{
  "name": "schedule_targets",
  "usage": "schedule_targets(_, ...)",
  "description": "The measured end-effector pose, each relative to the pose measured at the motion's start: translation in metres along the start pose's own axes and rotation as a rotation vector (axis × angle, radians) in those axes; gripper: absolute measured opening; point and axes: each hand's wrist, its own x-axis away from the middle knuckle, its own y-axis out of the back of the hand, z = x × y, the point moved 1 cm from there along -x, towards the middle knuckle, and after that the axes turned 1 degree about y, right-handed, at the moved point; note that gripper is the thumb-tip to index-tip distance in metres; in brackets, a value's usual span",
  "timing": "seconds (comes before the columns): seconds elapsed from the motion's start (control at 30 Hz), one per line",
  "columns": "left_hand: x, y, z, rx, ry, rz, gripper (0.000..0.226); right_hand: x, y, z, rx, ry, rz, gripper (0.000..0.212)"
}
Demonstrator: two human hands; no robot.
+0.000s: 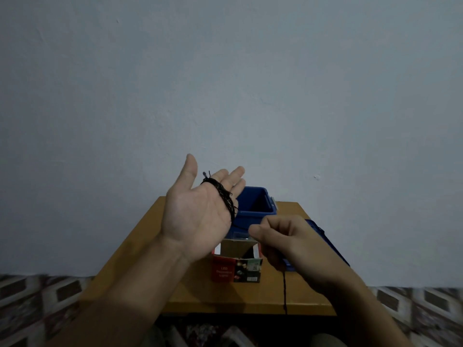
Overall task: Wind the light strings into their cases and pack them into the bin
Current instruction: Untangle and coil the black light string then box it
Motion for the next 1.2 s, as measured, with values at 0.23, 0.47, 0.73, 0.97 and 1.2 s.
schedule_targets(0.23, 0.001, -0.007, 0.005, -0.116, -0.005, -0.081, 0.085, 0.003, 0.000, 0.012, 0.063, 0.021, 0.054, 0.037)
schedule_targets(0.47, -0.004, 0.004, 0.011, -0.273, 0.150, 0.004, 0.086, 0.001, 0.008, 0.032, -0.010, 0.036, -0.004, 0.038)
schedule_targets(0.73, -0.010, 0.016, 0.013, -0.267, 0.294, 0.183, 0.103, -0.008, 0.019, 0.050, 0.046, 0.153, -0.021, 0.023)
schedule_targets(0.97, 0.001, 0.007, 0.013, -0.521, 0.361, 0.277, 0.087, -0.013, 0.023, 0.059, 0.094, 0.238, 0.011, 0.021)
schedule_targets(1.2, 0.006, 0.003, 0.014, -0.535, 0.401, 0.357, 0.082, -0.021, 0.024, 0.049, 0.090, 0.262, 0.018, 0.019)
